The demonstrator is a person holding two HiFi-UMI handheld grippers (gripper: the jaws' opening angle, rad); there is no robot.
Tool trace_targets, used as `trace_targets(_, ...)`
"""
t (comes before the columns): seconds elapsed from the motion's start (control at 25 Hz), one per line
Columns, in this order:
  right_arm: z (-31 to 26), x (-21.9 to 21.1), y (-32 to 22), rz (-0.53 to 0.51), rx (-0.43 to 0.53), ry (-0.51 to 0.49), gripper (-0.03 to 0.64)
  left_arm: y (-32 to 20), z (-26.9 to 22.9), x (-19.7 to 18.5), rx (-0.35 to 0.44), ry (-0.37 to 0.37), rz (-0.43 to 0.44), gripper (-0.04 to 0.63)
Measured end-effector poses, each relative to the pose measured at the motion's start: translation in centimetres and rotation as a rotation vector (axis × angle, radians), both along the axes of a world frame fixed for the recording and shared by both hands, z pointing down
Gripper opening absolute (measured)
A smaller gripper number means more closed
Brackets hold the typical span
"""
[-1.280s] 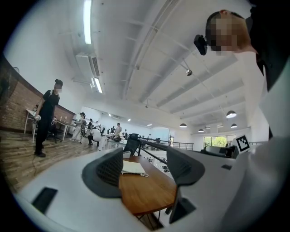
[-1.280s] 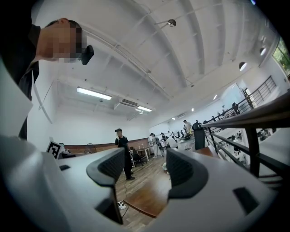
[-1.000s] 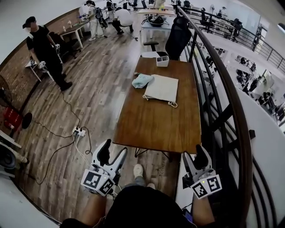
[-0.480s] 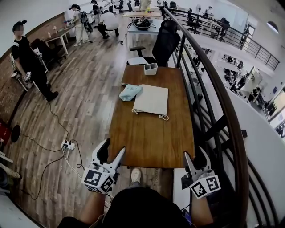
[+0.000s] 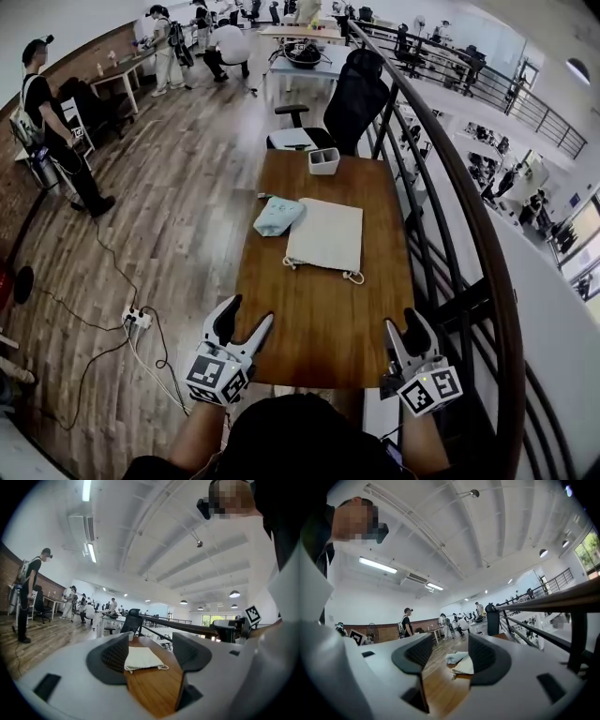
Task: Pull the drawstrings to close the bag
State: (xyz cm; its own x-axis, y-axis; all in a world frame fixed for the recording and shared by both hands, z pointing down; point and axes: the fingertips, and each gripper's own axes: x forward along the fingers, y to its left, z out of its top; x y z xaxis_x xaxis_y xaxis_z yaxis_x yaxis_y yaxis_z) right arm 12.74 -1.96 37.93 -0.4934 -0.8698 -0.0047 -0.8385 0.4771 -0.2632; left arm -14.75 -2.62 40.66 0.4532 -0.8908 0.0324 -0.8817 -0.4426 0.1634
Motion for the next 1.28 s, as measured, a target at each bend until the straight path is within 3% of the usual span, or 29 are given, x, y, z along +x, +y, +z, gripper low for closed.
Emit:
trace_targets(0.56, 5.3, -3.7, -5.2, 0.001, -0.131, 0.047, 0.225, -5.3, 5.3, -2.4, -0.122, -0.02, 0.036, 0.295)
trace_targets(1.28, 12.7, -1.4, -9.4, 0.001, -0.29, 0.059, 0.212, -11.8, 14.2, 1.3, -0.334, -0.036, 0.036, 0.287)
